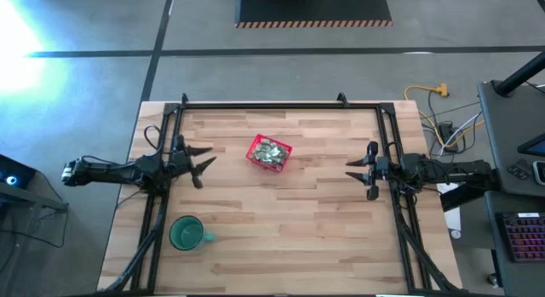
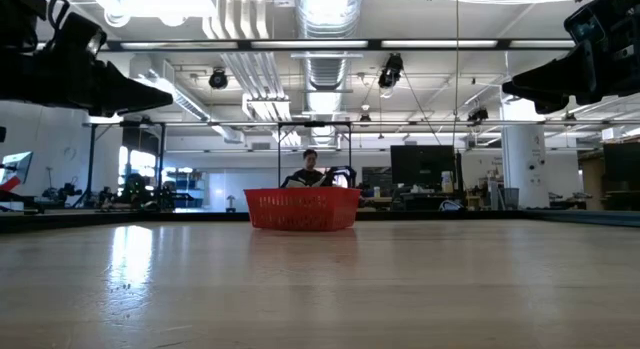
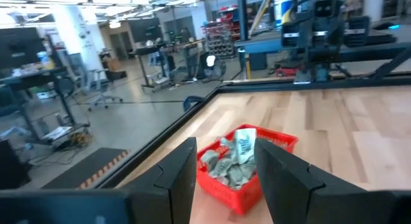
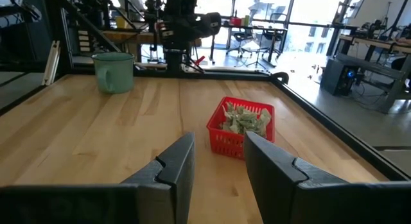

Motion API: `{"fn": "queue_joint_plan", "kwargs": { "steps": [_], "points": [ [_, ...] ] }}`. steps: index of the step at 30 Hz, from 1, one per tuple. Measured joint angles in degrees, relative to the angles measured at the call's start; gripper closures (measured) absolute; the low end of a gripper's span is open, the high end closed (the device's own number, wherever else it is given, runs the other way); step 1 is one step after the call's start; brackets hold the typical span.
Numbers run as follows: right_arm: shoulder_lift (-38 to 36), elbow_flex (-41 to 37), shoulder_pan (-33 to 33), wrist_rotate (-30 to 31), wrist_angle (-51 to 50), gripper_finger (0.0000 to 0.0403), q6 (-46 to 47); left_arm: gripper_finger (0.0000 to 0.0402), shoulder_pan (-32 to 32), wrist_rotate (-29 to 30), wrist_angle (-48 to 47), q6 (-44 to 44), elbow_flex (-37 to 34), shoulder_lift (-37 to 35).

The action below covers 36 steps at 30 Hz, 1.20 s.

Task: Pick and place items into bin
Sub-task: Return to Home Position

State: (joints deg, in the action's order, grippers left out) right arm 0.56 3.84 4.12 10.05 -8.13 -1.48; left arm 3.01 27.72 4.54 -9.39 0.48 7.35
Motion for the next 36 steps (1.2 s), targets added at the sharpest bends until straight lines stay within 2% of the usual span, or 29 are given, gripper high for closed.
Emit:
{"fn": "queue_joint_plan", "kwargs": {
  "steps": [4,13,23,27,30,36],
  "points": [
    [0.0,0.0,0.0,0.01,-0.01,0.028,-0.01,0.0261,0.0,-2.37,2.25,0.04,0.09,0.01],
    [-0.02,0.0,0.0,0.01,-0.01,0.028,-0.02,0.0261,0.01,-2.79,4.29,0.04,0.09,0.1],
    [-0.02,0.0,0.0,0.01,-0.01,0.028,-0.02,0.0261,0.0,-18.06,4.42,-0.36,0.1,-2.64],
    [-0.02,0.0,0.0,0.01,-0.01,0.028,-0.02,0.0261,0.02,-24.1,4.42,-6.37,0.07,-3.8],
    [-0.02,0.0,0.0,0.01,-0.01,0.028,-0.02,0.0261,0.04,-24.45,4.39,-11.93,0.07,-4.62],
    [-0.01,0.0,0.0,0.01,-0.01,0.028,-0.02,0.0261,0.04,-24.48,4.24,-13.5,0.07,-4.61]
  ]
}}
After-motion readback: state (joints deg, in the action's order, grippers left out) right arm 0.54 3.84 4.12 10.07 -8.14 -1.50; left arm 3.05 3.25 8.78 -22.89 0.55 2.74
